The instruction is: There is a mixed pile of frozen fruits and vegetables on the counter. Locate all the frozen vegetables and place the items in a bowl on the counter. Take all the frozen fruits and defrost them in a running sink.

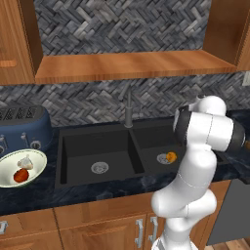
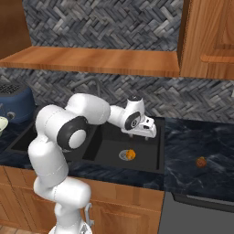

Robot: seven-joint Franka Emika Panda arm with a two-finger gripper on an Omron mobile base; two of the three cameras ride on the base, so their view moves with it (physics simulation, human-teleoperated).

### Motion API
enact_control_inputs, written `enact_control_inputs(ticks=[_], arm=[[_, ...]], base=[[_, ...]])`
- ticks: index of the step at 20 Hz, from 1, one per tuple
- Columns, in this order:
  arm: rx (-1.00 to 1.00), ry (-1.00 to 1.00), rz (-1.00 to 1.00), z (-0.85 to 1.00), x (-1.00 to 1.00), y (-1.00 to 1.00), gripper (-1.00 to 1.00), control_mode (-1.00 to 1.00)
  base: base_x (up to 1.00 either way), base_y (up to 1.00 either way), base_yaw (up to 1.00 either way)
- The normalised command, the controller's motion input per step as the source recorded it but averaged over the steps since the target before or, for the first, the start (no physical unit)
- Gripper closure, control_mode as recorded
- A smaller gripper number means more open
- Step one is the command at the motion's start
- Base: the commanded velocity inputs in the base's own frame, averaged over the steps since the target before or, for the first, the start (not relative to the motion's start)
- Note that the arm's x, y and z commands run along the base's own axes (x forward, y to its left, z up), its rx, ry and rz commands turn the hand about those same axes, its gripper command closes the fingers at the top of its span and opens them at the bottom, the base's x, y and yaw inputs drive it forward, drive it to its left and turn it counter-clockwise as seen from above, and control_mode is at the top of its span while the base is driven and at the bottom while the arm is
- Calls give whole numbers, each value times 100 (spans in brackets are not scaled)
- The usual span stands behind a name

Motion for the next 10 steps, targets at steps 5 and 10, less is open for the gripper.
enact_control_inputs(ticks=[5, 10], arm=[[0, 0, -4, 11, -12, -8, -100, -100], [0, 0, -6, 1, -5, -23, -100, -100]], base=[[0, 0, 0], [0, 0, 0]])
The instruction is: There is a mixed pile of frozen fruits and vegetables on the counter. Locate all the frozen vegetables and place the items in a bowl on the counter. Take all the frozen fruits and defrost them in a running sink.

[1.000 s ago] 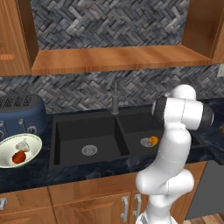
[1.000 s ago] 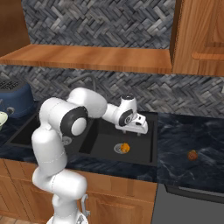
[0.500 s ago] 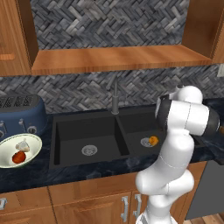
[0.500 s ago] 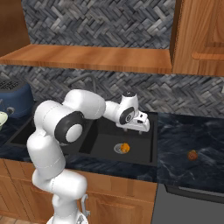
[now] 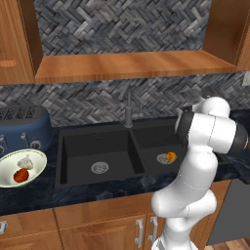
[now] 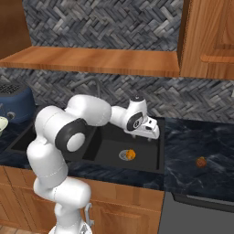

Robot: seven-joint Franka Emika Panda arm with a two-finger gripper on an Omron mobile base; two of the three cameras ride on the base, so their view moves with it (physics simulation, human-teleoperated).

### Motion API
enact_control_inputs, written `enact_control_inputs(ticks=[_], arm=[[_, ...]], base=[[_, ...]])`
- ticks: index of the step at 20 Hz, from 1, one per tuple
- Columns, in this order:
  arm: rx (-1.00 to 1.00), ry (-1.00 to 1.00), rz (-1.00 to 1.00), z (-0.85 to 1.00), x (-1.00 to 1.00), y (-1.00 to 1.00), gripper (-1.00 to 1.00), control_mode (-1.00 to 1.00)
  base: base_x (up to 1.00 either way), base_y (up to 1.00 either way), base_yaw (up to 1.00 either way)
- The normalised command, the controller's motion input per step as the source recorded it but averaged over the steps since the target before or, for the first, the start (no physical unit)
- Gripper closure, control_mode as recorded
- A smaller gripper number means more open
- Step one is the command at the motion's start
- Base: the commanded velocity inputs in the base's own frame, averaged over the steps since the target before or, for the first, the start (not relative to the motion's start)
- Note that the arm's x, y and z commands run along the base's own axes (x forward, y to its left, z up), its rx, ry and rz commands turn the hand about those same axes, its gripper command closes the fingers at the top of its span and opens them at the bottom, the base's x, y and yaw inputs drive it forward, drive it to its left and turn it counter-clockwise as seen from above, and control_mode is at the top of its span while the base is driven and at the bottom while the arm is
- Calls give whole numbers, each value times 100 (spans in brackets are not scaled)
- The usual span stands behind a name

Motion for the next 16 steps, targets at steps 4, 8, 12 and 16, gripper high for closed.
enact_control_inputs(ticks=[4, 8, 12, 16], arm=[[0, 0, 0, 0, 0, -36, -100, -100], [-2, 0, 1, 0, 0, -38, -100, -100], [-4, 0, 0, 0, -1, -39, -100, -100], [-4, 0, 0, 0, -6, -41, -100, -100]], base=[[0, 0, 0], [0, 0, 0], [0, 0, 0], [0, 0, 0]])
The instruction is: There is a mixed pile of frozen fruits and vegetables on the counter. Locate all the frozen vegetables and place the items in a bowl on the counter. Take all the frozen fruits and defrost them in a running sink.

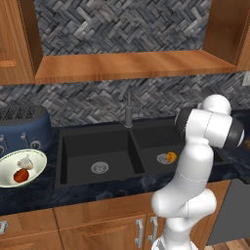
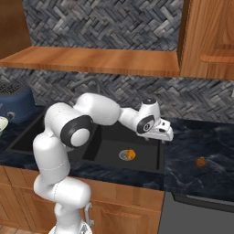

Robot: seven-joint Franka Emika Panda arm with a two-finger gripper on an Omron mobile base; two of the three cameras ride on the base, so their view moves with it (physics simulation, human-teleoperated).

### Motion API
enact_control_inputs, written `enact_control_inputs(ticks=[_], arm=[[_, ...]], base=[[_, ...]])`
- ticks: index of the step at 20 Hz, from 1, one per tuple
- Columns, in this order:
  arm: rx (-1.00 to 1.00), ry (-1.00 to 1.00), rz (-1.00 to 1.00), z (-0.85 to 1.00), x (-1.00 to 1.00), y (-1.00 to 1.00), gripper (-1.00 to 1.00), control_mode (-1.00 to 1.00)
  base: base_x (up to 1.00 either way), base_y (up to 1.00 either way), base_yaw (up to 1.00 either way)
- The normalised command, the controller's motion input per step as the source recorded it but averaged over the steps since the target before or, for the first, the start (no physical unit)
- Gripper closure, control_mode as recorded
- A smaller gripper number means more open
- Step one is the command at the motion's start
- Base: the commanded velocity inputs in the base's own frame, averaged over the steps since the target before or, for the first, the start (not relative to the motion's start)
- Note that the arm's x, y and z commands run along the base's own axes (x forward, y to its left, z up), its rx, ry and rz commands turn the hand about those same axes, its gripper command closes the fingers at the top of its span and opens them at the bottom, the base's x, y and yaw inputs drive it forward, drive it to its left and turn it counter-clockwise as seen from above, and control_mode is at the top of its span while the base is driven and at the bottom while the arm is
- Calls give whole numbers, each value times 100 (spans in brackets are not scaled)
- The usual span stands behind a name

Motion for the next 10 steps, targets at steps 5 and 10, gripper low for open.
enact_control_inputs(ticks=[5, 10], arm=[[-2, 0, 0, 0, -8, -44, -100, -100], [-1, -2, 0, 0, -12, -43, -100, -100]], base=[[0, 0, 0], [0, 0, 0]])
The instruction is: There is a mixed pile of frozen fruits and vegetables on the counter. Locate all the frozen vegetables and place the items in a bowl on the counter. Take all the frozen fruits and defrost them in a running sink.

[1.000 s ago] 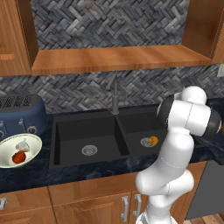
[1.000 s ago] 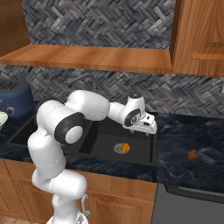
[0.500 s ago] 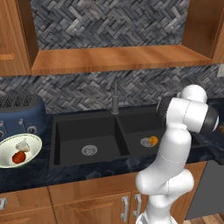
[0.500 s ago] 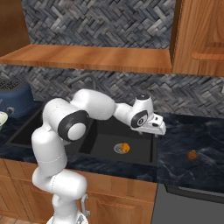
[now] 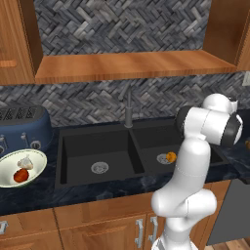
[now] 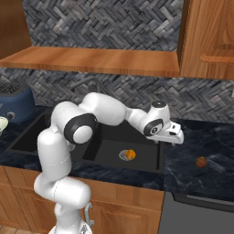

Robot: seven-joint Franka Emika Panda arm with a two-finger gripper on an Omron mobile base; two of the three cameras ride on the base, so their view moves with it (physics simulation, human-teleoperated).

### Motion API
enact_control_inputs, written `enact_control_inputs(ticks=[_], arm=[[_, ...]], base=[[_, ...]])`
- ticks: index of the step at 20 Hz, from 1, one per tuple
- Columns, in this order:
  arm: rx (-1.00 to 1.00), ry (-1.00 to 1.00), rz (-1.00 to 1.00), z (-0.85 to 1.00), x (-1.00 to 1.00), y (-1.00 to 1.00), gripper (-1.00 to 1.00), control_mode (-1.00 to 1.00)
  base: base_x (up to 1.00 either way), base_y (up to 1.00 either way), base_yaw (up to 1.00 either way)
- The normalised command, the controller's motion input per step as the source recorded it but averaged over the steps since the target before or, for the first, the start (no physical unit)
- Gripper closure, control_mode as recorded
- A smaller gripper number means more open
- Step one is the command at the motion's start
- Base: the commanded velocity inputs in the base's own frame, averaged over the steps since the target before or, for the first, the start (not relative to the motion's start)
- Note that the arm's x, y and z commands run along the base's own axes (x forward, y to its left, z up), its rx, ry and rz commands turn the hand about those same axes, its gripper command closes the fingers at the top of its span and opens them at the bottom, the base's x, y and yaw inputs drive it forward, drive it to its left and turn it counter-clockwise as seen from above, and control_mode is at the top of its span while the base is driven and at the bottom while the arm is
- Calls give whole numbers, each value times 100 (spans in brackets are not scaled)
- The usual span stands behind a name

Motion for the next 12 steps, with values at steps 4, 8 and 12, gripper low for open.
enact_control_inputs(ticks=[4, 8, 12], arm=[[0, 0, 0, 0, -15, -35, -100, -100], [0, 0, -1, 0, -12, -31, -100, -100], [-1, 0, 0, 2, -3, -25, -100, -100]], base=[[0, 0, 0], [0, 0, 0], [0, 0, 0]])
